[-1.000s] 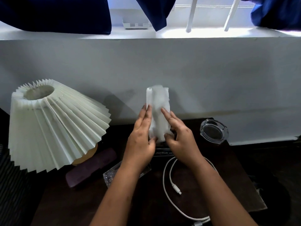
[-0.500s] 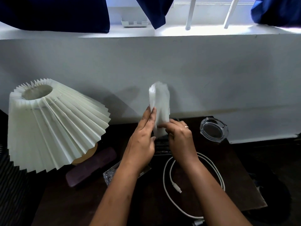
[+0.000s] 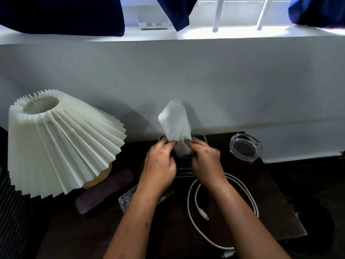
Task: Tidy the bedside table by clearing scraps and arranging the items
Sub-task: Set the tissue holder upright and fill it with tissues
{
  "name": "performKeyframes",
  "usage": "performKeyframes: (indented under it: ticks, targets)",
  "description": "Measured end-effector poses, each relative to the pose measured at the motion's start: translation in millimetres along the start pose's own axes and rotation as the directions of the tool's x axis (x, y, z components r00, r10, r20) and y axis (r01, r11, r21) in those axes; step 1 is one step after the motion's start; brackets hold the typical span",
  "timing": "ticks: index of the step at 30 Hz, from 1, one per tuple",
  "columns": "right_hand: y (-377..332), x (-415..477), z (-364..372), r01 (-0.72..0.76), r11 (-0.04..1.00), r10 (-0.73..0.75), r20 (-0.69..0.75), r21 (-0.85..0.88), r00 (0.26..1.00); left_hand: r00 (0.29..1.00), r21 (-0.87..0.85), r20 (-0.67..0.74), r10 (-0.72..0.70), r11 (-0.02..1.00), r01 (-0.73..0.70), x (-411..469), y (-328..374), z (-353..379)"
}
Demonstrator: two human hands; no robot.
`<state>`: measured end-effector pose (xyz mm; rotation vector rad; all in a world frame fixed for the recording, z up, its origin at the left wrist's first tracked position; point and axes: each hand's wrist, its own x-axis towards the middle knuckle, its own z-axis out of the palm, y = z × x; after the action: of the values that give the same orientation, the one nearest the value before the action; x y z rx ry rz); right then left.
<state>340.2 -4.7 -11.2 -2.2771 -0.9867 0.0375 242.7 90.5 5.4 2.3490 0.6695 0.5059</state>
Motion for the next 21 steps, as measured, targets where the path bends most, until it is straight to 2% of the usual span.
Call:
performKeyframes:
  ticks: [8,15,21]
  targets:
    - [3.7,1.8,-1.2,-0.049,0.992,0.055,0.044,-0.117,0.998,0.996,0.071,0.057,-0.065,0.996,0.061,0.1,-2.1,0.7]
    - [-0.7,-3.2,1.2,0.007,0.940,0.031,0.105,-0.341,0.994,0.994,0.122,0.094,-0.062,0.991,0.050,-1.9,-0.7,2.0]
    - [-3.4,-5.4,3.0,0.018,0.913,0.026,0.101,-0.408,0.995,0.993,0.156,0.110,-0.051,0.987,0.033,-1.9,0.4,3.5]
